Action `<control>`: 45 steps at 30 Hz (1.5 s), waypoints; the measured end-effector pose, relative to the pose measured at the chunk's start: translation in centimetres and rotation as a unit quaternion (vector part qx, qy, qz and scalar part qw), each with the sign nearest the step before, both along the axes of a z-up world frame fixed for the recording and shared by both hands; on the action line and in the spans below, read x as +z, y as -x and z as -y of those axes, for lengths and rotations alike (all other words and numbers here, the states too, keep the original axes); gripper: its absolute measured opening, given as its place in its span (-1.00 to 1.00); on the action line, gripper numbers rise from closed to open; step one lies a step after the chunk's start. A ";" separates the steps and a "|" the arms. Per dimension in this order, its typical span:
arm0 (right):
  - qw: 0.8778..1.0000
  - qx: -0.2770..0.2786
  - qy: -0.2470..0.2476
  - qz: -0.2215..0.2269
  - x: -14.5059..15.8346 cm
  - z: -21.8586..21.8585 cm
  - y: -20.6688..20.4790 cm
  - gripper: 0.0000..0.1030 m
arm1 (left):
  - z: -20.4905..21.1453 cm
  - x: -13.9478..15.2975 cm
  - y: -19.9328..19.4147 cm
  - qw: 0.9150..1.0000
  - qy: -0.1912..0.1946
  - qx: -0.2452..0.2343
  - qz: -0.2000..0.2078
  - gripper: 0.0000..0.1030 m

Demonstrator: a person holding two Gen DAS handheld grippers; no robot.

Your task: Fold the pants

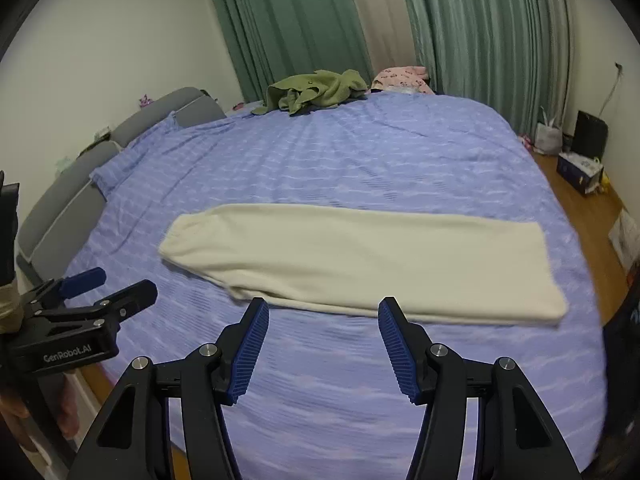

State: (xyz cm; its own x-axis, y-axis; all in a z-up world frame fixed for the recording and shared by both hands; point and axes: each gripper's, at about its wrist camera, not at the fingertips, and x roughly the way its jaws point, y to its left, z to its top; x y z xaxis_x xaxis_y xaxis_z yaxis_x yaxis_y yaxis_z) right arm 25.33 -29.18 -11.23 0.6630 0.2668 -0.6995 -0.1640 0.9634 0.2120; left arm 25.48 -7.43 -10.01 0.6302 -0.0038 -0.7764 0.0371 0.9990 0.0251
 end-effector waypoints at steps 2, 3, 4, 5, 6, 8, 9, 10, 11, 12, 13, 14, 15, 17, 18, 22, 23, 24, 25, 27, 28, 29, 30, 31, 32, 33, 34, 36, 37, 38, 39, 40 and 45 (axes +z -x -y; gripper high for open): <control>1.000 -0.006 -0.008 -0.011 0.0 -3.3 0.4 0.12 | -3.7 -0.1 -0.2 1.000 -0.002 -0.013 -0.002 0.94; 1.000 -0.010 -0.011 -0.011 -0.2 -4.8 0.5 0.12 | -5.6 -0.2 -0.3 1.000 -0.005 -0.016 -0.002 0.94; 1.000 -0.014 -0.008 -0.011 -0.4 -6.9 0.5 0.12 | -7.6 -0.4 -0.5 1.000 -0.009 -0.018 -0.002 0.94; 1.000 -0.015 -0.004 -0.011 -0.7 -8.5 0.5 0.12 | -9.1 -0.6 -0.7 1.000 -0.012 -0.017 -0.004 0.94; 1.000 -0.017 0.000 -0.011 -0.9 -9.6 0.6 0.12 | -11.2 -0.9 -1.2 1.000 -0.014 -0.014 -0.009 0.94; 1.000 -0.025 -0.001 -0.015 -1.3 -12.3 0.2 0.12 | -14.4 -1.2 -1.6 1.000 -0.015 -0.007 -0.011 0.94; 1.000 -0.022 -0.007 -0.018 -1.6 -13.6 -0.1 0.12 | -15.6 -1.3 -1.7 1.000 -0.016 -0.001 -0.011 0.94; 1.000 -0.020 -0.008 -0.022 -1.9 -14.8 -0.6 0.12 | -17.0 -1.6 -2.0 1.000 -0.014 0.007 -0.012 0.94; 1.000 -0.015 -0.008 -0.025 -2.2 -15.7 -1.1 0.12 | -18.4 -2.1 -2.5 1.000 -0.008 0.016 -0.017 0.94; 1.000 -0.011 -0.008 -0.028 -2.4 -16.3 -1.5 0.12 | -19.5 -2.6 -2.9 1.000 -0.005 0.022 -0.022 0.94; 0.999 -0.008 -0.006 -0.033 -2.8 -17.2 -2.3 0.12 | -20.8 -3.2 -3.4 0.999 -0.001 0.030 -0.026 0.94; 0.999 -0.002 -0.003 -0.042 -3.5 -18.3 -3.3 0.12 | -21.9 -4.0 -4.1 0.999 0.002 0.039 -0.030 0.94; 0.999 0.004 -0.004 -0.044 -3.8 -18.9 -3.9 0.12 | -22.7 -4.6 -4.6 0.998 0.002 0.045 -0.032 0.94; 0.999 0.016 0.001 -0.052 -5.3 -20.2 -5.6 0.12 | -24.2 -6.2 -5.8 0.998 0.002 0.058 -0.038 0.94; 0.998 0.025 -0.002 -0.056 -6.2 -20.8 -6.5 0.12 | -24.9 -7.4 -6.7 0.997 0.004 0.064 -0.040 0.94; 0.996 0.048 -0.008 -0.077 -10.5 -22.6 -9.7 0.11 | -26.3 -10.9 -8.8 0.996 -0.004 0.078 -0.047 0.94; 0.995 0.050 -0.009 -0.085 -12.2 -22.9 -10.6 0.11 | -26.5 -11.7 -9.2 0.996 -0.005 0.080 -0.049 0.94; 0.994 0.051 -0.009 -0.092 -13.4 -23.2 -11.3 0.09 | -26.6 -12.7 -9.6 0.995 -0.005 0.080 -0.053 0.94; 0.994 0.052 -0.012 -0.097 -14.5 -23.4 -11.9 0.09 | -26.6 -13.7 -10.0 0.995 -0.004 0.080 -0.057 0.94; 0.993 0.048 -0.013 -0.105 -16.2 -23.8 -13.0 0.01 | -26.8 -15.5 -10.7 0.994 -0.003 0.083 -0.067 0.94; 0.993 0.049 -0.015 -0.110 -17.2 -23.9 -13.5 -0.03 | -26.9 -16.2 -11.0 0.994 -0.003 0.086 -0.070 0.94; 0.992 0.048 -0.018 -0.115 -18.1 -23.9 -14.1 -0.04 | -27.0 -16.8 -11.3 0.993 -0.002 0.090 -0.075 0.94; 0.992 0.046 -0.019 -0.118 -18.6 -24.0 -14.5 -0.07 | -27.1 -17.4 -11.6 0.992 0.002 0.095 -0.078 0.94; 0.991 0.046 -0.021 -0.120 -19.2 -24.0 -15.0 -0.07 | -27.4 -18.0 -11.9 0.991 0.007 0.101 -0.083 0.94; 0.991 0.044 -0.021 -0.123 -19.6 -23.9 -15.4 -0.07 | -27.6 -18.4 -12.1 0.991 0.011 0.105 -0.086 0.94; 0.991 0.044 -0.023 -0.124 -19.9 -23.8 -15.7 -0.09 | -27.8 -18.8 -12.3 0.990 0.016 0.109 -0.089 0.94; 0.990 0.043 -0.028 -0.129 -20.4 -23.7 -16.1 -0.10 | -28.1 -19.2 -12.6 0.989 0.019 0.113 -0.093 0.94; 0.987 0.038 -0.038 -0.153 -21.6 -23.5 -16.7 -0.10 | -28.4 -19.6 -13.1 0.988 0.024 0.118 -0.097 0.94; 0.986 0.037 -0.042 -0.157 -22.0 -23.4 -16.8 -0.10 | -28.6 -19.8 -13.5 0.988 0.026 0.118 -0.098 0.94; 0.986 0.035 -0.037 -0.160 -22.4 -23.5 -17.0 -0.10 | -28.7 -19.9 -13.7 0.988 0.027 0.118 -0.099 0.94; 0.986 0.036 -0.033 -0.160 -22.6 -23.7 -17.2 -0.10 | -29.0 -20.1 -14.1 0.988 0.028 0.119 -0.098 0.94; 0.986 0.035 -0.029 -0.161 -22.8 -23.8 -17.4 -0.10 | -29.2 -20.1 -14.4 0.988 0.027 0.121 -0.098 0.94; 0.990 0.040 -0.005 -0.136 -21.8 -24.6 -17.9 -0.10 | -30.8 -20.0 -16.4 0.988 0.051 0.120 -0.085 0.94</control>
